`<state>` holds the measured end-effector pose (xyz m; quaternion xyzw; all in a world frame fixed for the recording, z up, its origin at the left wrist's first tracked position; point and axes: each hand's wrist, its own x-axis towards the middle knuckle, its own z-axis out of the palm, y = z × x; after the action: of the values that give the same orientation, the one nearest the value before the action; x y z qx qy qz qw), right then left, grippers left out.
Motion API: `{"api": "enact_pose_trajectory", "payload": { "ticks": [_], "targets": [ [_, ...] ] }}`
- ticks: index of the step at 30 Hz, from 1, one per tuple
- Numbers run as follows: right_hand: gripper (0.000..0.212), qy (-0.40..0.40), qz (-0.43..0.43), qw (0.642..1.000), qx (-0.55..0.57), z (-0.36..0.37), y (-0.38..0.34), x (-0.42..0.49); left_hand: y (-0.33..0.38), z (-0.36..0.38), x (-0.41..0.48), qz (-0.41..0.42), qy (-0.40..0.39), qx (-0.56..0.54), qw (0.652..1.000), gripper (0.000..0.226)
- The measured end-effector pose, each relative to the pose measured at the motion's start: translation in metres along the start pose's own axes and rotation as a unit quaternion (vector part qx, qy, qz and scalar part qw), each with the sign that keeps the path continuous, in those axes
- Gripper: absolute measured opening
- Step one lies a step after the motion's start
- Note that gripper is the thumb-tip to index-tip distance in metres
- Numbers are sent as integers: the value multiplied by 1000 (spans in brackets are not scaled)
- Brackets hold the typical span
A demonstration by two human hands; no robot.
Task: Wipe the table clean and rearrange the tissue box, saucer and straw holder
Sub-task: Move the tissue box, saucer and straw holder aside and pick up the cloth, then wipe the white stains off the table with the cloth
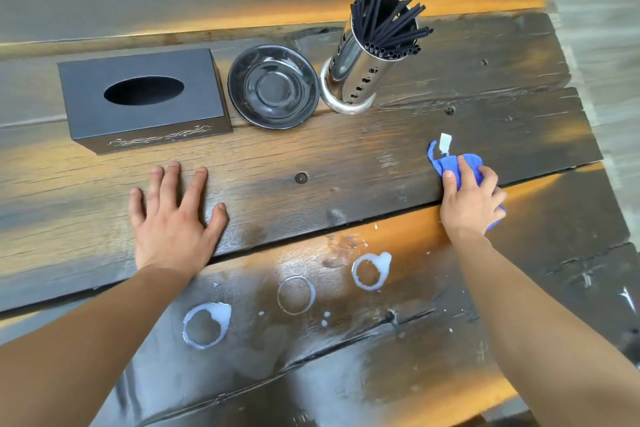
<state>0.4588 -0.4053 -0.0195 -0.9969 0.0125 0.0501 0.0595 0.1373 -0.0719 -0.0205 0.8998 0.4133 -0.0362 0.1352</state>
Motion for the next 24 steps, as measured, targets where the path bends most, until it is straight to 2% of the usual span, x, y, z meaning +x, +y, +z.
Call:
{"api": "enact_pose_trajectory", "payload": {
  "ticks": [5,9,13,16,18,20,24],
  "targets": [
    [43,0,-59,998,13,3,-2,-30,-1,1,0,5,8,5,1000,63],
    [42,-47,-123,990,47,-2,-3,-55,0,0,0,5,2,4,1000,63],
    [39,-134,-154,964,170,-22,-18,-83,-4,-1,2,13,-16,-27,999,65],
    [37,-124,-218,944,213,-34,-42,-115,-21,-13,4,51,-72,-70,994,66],
    [37,-121,-266,929,227,-36,-66,-141,-42,-22,-10,68,-82,-102,989,63],
    [38,-133,-316,916,208,-32,-94,-170,-67,-26,-41,37,-50,-109,992,60],
    [39,-141,-427,883,137,-16,-153,-224,-114,-22,-124,-106,6,-73,992,60]
  ]
}}
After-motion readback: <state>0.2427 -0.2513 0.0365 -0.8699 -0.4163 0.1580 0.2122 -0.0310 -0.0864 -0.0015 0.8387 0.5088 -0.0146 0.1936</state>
